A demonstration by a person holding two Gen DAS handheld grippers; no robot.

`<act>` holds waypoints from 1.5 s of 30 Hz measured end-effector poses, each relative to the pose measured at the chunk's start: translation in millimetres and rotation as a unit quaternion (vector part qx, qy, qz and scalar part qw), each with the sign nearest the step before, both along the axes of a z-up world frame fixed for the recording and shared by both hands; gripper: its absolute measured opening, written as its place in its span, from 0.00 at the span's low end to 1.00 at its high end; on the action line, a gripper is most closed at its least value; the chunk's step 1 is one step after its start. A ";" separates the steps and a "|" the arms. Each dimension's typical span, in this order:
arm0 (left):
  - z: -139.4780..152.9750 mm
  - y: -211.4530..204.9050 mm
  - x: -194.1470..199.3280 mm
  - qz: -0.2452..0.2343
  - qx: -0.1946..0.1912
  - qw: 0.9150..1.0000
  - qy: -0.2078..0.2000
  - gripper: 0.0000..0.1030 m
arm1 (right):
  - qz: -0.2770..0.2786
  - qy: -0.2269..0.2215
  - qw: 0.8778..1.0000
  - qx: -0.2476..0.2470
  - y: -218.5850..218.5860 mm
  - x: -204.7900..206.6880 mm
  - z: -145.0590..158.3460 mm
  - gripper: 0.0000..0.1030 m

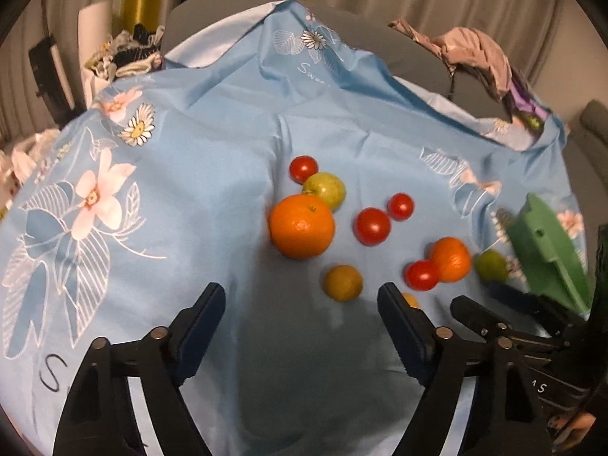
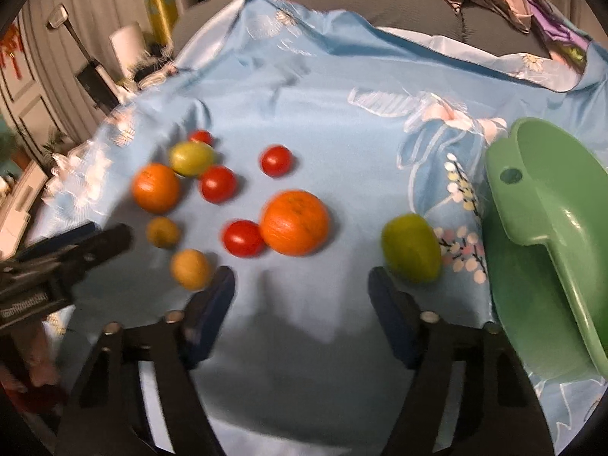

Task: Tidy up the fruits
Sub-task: 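Lower the right gripper onto the small yellow kumquat and close it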

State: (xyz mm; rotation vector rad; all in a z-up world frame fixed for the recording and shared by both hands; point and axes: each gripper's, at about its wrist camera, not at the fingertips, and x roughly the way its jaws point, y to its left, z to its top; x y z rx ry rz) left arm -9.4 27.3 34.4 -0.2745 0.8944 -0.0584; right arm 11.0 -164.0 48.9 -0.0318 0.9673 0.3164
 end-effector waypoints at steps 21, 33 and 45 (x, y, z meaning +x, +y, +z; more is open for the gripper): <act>22.1 -19.2 29.8 -0.082 -0.028 0.996 0.035 0.41 | 0.014 0.091 0.986 0.140 5.4 33.3 18.6 0.43; -6.4 -20.6 36.0 -0.071 -0.021 0.994 0.084 0.35 | 0.056 0.100 0.986 0.118 25.7 12.4 5.8 0.27; -13.9 -12.1 39.1 -0.051 -0.023 0.995 0.084 0.27 | 0.097 0.094 0.988 0.079 46.4 8.5 -1.6 0.25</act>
